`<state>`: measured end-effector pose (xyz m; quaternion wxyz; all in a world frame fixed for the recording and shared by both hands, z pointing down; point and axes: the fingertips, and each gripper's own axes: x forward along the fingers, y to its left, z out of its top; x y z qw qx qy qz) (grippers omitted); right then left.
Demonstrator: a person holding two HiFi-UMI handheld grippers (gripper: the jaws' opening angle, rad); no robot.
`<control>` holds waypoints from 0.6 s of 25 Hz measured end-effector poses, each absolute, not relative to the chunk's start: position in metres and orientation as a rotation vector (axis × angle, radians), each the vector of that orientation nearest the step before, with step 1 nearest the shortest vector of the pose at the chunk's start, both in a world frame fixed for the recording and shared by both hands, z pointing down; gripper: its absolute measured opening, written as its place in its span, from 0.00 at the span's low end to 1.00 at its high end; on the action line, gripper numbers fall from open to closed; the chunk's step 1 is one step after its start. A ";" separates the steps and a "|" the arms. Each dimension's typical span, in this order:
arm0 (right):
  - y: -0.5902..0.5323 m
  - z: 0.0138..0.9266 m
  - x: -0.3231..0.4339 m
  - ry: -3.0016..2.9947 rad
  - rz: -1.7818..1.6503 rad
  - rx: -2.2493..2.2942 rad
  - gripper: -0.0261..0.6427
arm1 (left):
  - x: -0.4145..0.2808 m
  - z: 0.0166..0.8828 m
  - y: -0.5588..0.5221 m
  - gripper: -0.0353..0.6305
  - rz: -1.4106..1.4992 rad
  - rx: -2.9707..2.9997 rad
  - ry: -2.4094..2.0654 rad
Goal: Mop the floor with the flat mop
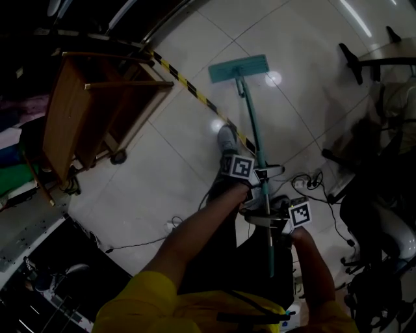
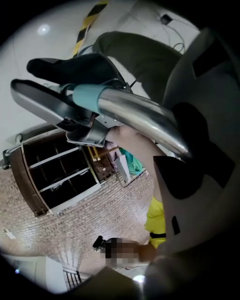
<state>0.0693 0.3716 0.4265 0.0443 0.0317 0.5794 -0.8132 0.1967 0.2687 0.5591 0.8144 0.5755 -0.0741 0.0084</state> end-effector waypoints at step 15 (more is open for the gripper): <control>0.225 0.485 0.027 1.838 -2.389 0.072 0.17 | 0.152 0.621 0.107 0.27 0.149 1.415 -0.208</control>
